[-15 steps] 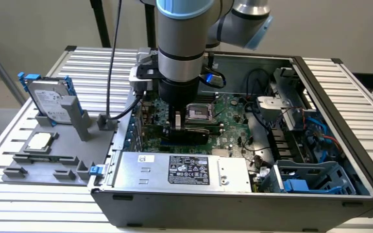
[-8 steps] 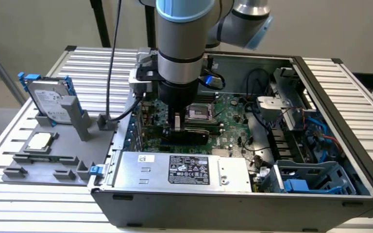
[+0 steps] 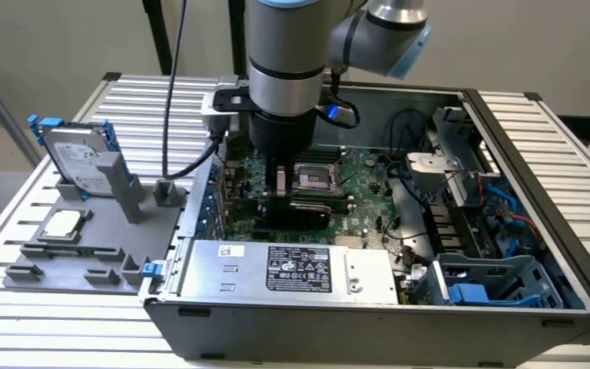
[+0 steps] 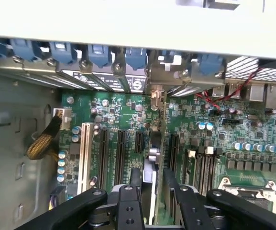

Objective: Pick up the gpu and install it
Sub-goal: 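Insert the gpu into the slot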

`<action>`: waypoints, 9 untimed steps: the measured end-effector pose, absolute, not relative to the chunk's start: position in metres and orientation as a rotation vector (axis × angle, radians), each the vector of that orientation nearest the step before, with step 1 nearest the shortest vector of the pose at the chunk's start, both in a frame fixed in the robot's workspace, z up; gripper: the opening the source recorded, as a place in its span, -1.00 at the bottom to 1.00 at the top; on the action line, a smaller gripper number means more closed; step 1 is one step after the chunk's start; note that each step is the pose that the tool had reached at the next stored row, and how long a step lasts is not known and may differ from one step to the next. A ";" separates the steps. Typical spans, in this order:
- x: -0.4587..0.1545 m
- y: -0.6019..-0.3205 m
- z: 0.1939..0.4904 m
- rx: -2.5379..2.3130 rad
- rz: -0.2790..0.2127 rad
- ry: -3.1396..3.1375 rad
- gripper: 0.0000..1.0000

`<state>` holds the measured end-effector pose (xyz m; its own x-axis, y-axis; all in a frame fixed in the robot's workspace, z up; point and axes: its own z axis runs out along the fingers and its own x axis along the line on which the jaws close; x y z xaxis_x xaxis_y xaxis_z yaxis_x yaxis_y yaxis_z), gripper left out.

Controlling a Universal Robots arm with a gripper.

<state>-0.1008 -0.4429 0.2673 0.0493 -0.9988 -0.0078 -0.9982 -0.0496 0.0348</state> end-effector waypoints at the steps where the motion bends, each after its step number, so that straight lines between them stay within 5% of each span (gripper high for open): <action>1: -0.101 -0.443 0.272 2.261 -0.047 -2.152 -0.33; 5: -0.101 -0.443 0.287 2.260 -0.049 -2.151 -0.33; 9: -0.101 -0.442 0.287 2.259 -0.050 -2.150 -0.63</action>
